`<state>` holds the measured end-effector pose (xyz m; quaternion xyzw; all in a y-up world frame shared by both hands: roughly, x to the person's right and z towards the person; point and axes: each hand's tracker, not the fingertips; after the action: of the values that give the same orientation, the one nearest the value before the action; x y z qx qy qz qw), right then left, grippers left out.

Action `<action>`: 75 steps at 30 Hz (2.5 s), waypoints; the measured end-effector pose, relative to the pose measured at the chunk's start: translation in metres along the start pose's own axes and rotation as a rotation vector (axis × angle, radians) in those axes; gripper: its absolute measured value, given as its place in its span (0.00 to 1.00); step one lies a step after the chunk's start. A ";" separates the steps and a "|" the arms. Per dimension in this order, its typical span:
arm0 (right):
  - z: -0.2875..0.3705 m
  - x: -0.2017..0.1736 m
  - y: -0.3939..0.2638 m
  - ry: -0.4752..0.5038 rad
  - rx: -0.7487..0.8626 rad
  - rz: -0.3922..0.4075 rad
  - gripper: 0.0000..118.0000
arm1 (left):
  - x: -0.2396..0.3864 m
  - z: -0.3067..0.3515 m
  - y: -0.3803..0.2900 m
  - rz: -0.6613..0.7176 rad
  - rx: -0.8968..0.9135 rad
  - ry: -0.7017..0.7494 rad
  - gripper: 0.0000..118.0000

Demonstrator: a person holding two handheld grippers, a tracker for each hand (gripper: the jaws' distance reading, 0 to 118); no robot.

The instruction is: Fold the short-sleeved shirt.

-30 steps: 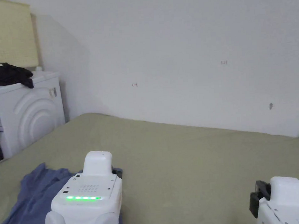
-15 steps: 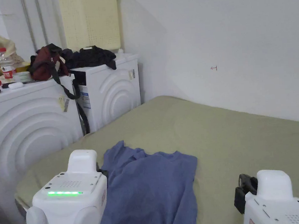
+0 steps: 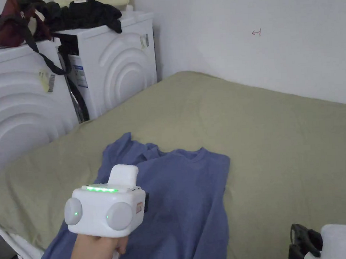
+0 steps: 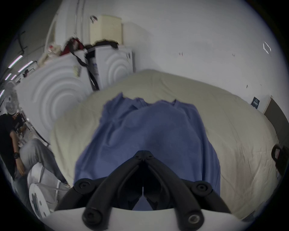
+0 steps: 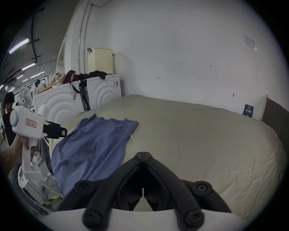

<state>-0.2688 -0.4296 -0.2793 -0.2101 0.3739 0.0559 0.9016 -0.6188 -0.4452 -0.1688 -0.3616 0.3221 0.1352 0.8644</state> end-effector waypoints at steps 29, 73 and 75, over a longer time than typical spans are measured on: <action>0.133 0.112 -0.016 -0.240 0.028 -0.120 0.02 | 0.071 0.060 0.083 -0.167 0.005 -0.075 0.00; 0.265 0.230 -0.043 -0.570 0.079 -0.277 0.02 | 0.355 0.173 -0.030 -0.347 0.218 -0.509 0.98; 0.271 0.220 -0.039 -0.554 0.111 -0.273 0.02 | 0.312 0.208 -0.032 -0.301 0.307 -0.478 0.91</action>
<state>0.0749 -0.3627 -0.2486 -0.1857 0.0847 -0.0309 0.9785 -0.2730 -0.3194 -0.2457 -0.2285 0.0695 0.0369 0.9704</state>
